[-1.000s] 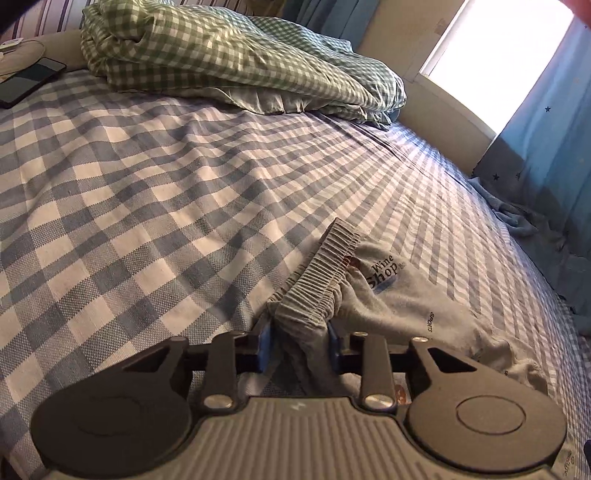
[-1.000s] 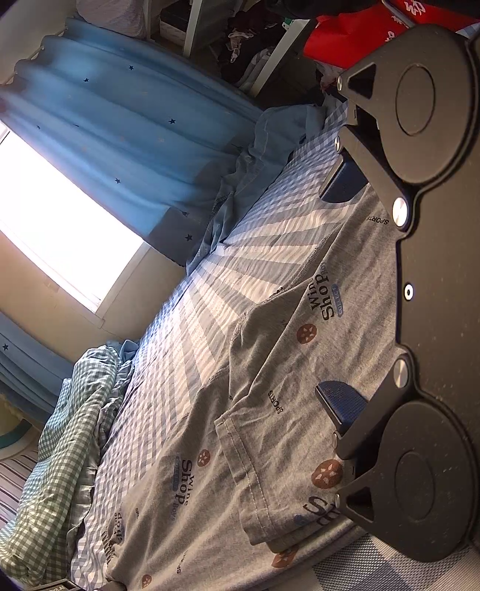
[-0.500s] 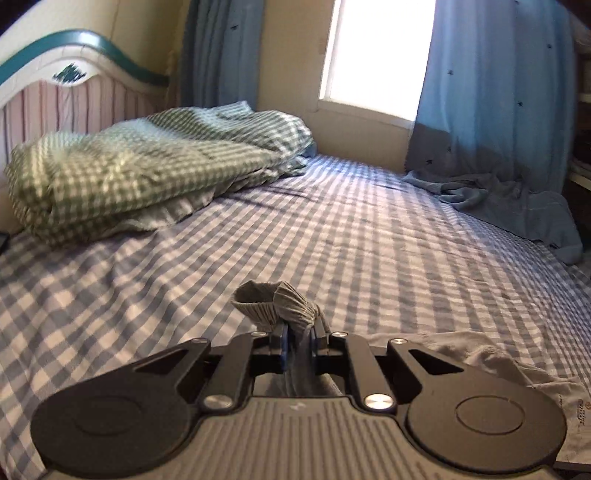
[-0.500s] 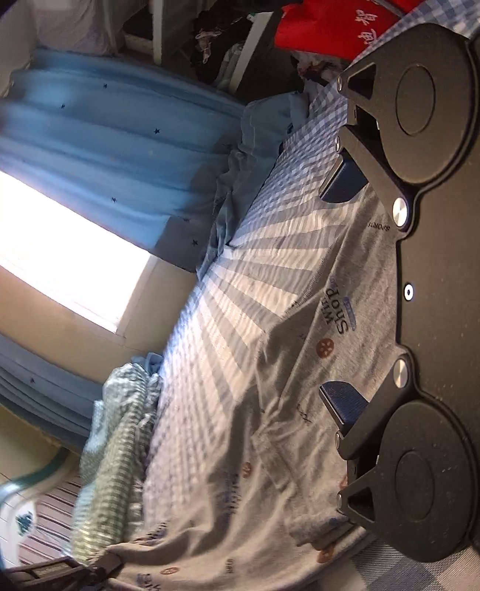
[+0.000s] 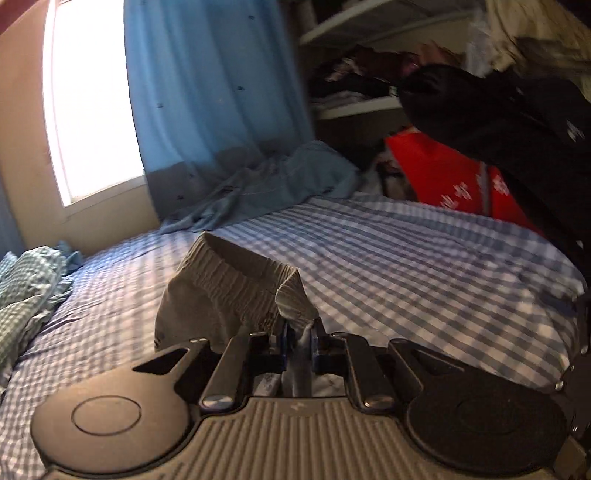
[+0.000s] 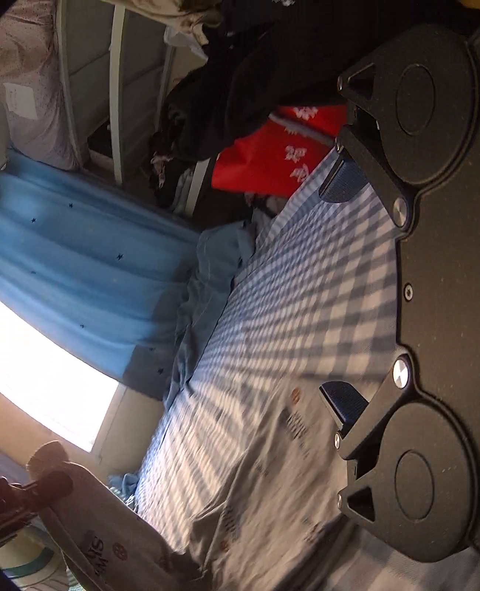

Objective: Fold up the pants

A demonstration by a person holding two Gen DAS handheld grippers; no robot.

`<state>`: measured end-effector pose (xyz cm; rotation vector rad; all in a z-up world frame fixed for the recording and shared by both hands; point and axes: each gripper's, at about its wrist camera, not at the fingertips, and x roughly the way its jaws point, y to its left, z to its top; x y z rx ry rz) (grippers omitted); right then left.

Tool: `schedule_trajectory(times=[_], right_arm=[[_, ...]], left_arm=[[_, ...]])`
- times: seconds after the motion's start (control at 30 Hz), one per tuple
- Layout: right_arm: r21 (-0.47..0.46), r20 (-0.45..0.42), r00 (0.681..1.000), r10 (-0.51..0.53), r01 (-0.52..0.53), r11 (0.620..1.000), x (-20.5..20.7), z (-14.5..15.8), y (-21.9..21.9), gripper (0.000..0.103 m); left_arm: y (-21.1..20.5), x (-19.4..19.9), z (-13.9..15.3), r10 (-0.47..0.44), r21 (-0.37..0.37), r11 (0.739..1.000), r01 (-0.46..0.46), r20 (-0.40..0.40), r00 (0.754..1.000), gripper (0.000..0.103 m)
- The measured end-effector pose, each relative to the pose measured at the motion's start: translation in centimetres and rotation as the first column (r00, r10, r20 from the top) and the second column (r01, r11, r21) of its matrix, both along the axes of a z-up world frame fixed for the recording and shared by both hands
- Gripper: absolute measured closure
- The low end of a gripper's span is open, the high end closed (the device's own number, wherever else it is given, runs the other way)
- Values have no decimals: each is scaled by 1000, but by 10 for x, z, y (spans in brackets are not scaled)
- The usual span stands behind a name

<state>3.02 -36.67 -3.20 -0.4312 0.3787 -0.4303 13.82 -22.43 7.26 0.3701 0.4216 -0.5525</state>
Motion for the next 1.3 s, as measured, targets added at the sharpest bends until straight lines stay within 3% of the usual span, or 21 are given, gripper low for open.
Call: schedule_trajectory(times=[0.13, 0.23, 0.3, 0.33, 0.37, 0.5, 0.57, 0.6, 0.67, 0.7, 0.8, 0.83, 0.87, 0.9, 0.97, 1.1, 1.17, 1.23, 1.3], right_arm=[[-15, -35, 993, -110, 110, 994, -24, -15, -31, 1], [0, -55, 987, -153, 154, 988, -37, -24, -45, 1], [27, -56, 986, -158, 159, 987, -40, -27, -50, 1], [40, -55, 987, -152, 155, 987, -41, -27, -51, 1], [53, -49, 988, -144, 146, 988, -40, -25, -51, 1], [179, 13, 998, -64, 61, 982, -30, -5, -51, 1], [302, 46, 999, 8, -22, 953, -18, 8, -56, 1], [379, 66, 996, 64, -84, 921, -10, 15, -59, 1], [529, 101, 978, 182, -207, 823, 7, 25, -64, 1], [601, 124, 964, 235, -261, 755, 18, 28, -66, 1], [765, 159, 920, 357, -344, 545, 53, 28, -66, 1], [790, 156, 913, 377, -345, 507, 65, 26, -65, 5], [804, 143, 909, 391, -337, 490, 77, 24, -64, 11], [812, 117, 909, 400, -319, 488, 91, 21, -62, 13], [815, 77, 908, 412, -295, 499, 113, 18, -59, 31], [826, 29, 888, 459, -280, 489, 145, 10, -51, 50], [839, 26, 877, 480, -280, 466, 153, 10, -49, 71], [833, 17, 874, 485, -281, 477, 154, 13, -44, 96], [821, 23, 870, 492, -298, 488, 152, 20, -41, 99]], left_arm=[[-52, -13, -57, -103, 83, 991, 109, -75, 992, 90], [-70, -17, -96, -98, 162, 980, 116, -119, 988, 82], [-71, -23, -108, -93, 186, 976, 113, -115, 989, 59], [-65, -28, -108, -91, 182, 978, 107, -95, 991, 36], [-58, -33, -107, -95, 172, 979, 105, -65, 993, 24], [-34, -52, -101, -128, 203, 972, 115, 52, 990, 20], [-25, -56, -102, -149, 243, 961, 131, 57, 987, 20], [-22, -57, -104, -151, 257, 957, 133, 52, 987, 20], [-17, -59, -107, -148, 271, 954, 132, 40, 988, 23], [-15, -60, -108, -145, 273, 953, 130, 36, 989, 25], [-14, -64, -111, -132, 283, 952, 120, 25, 991, 50], [-15, -65, -113, -120, 293, 950, 106, 29, 992, 63], [-17, -66, -116, -108, 308, 947, 92, 34, 994, 75], [-19, -66, -119, -93, 326, 942, 76, 37, 995, 78], [-21, -68, -121, -69, 334, 941, 51, 44, 997, 85], [-18, -70, -114, -45, 301, 953, 29, 47, 998, 89], [-17, -72, -111, -43, 295, 955, 26, 51, 998, 91], [-16, -73, -107, -46, 289, 957, 28, 55, 997, 93], [-16, -73, -103, -50, 286, 958, 30, 60, 997, 95]])
